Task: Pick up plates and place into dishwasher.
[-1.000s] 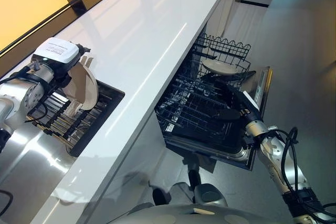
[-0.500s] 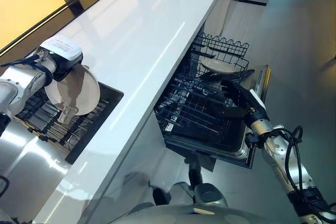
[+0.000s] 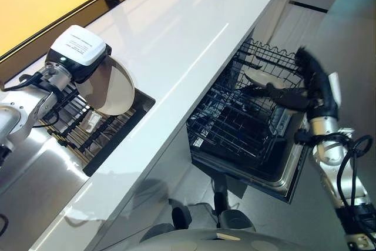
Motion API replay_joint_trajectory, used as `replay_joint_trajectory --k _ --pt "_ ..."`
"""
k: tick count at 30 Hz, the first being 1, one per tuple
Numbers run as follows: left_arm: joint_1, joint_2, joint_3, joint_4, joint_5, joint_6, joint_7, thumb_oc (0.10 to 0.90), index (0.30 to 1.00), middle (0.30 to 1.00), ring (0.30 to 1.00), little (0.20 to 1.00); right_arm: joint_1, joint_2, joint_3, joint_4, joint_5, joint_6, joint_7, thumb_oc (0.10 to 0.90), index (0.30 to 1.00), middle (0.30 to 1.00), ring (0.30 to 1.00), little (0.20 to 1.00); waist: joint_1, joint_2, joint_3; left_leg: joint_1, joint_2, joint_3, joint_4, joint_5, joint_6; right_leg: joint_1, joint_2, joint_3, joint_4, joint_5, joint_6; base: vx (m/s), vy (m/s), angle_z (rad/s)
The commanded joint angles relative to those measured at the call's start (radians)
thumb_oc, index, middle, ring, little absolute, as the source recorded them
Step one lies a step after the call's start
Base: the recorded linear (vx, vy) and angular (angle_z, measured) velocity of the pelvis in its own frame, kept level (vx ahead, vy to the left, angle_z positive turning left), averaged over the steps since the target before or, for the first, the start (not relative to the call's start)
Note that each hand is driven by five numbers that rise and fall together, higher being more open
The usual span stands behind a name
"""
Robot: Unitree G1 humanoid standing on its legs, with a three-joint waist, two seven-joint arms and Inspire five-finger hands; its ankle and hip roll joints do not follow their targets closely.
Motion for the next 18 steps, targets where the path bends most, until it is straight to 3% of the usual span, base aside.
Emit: replay_joint_trajectory --k 1,5,9,14,18 --pt "-0.045 0.080 0.262 -0.003 -0.089 0.091 0.223 0.100 0.300 0.300 0.300 0.200 -0.106 -0.076 -0.100 -0.127 -0.054 -0.158 -0.038 0.800 0.900 0.900 0.900 0.900 0.031 0.005 -0.098 0.010 -0.052 -0.049 0.002 -0.094 0.029 0.018 0.036 -0.055 0.105 -0.129 0.060 0.01 -0.057 0.10" --pt "0.075 0.025 0.433 -0.056 -0.134 0.074 0.344 0.100 0.300 0.300 0.300 0.200 -0.130 -0.090 -0.121 -0.163 -0.054 -0.165 -0.008 0.800 0.900 0.900 0.900 0.900 0.047 -0.006 -0.110 0.012 -0.050 -0.064 0.002 -0.092 0.023 0.031 0.038 -0.073 0.099 -0.136 0.050 0.01 -0.053 0.20" --pt "0.123 -0.038 0.515 -0.129 -0.143 0.056 0.397 0.100 0.300 0.300 0.300 0.200 -0.165 -0.087 -0.105 -0.207 0.044 -0.141 0.105 0.800 0.900 0.900 0.900 0.900 0.056 -0.017 -0.117 0.012 -0.049 -0.079 0.002 -0.089 0.017 0.043 0.040 -0.087 0.094 -0.142 0.042 0.00 -0.055 0.17" --pt "0.118 -0.119 0.533 -0.188 -0.159 -0.012 0.466 0.100 0.300 0.300 0.300 0.200 -0.226 -0.047 -0.046 -0.246 0.197 -0.110 0.240 0.800 0.900 0.900 0.900 0.900 0.070 -0.030 -0.126 0.011 -0.045 -0.101 0.002 -0.086 0.008 0.054 0.040 -0.108 0.091 -0.148 0.033 -0.02 -0.063 0.23" --pt "0.085 -0.204 0.501 -0.235 -0.171 -0.069 0.496 0.100 0.300 0.300 0.300 0.200 -0.286 0.013 0.030 -0.265 0.280 -0.040 0.333 0.800 0.900 0.900 0.900 0.900 0.085 -0.040 -0.133 0.010 -0.042 -0.114 0.002 -0.082 0.000 0.066 0.040 -0.123 0.084 -0.150 0.028 -0.02 -0.056 0.17"
